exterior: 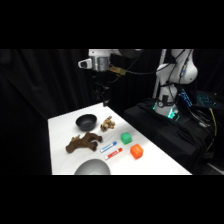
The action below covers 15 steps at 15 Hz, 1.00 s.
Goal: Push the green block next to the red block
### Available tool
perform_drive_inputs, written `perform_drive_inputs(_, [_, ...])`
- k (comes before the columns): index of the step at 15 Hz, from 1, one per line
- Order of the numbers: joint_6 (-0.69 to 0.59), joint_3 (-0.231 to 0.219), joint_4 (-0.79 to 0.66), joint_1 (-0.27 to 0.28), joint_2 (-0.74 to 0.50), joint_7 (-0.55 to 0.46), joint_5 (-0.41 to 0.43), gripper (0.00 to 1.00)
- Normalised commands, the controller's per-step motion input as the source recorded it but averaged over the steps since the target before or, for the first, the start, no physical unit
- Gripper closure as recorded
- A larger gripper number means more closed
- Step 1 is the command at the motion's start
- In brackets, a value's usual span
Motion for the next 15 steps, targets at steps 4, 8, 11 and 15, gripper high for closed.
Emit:
perform_drive_inputs(4, [-0.02,-0.014,-0.02,-0.033,-0.08,-0.05,0.007,0.0])
perform_drive_inputs(8, [0.15,-0.078,-0.31,-0.099,-0.22,-0.08,-0.044,0.0])
perform_drive_inputs(11, [0.23,-0.085,-0.46,-0.103,-0.35,-0.11,-0.035,0.0])
perform_drive_inputs(15, [0.33,-0.052,-0.5,-0.072,-0.33,-0.09,-0.049,0.0])
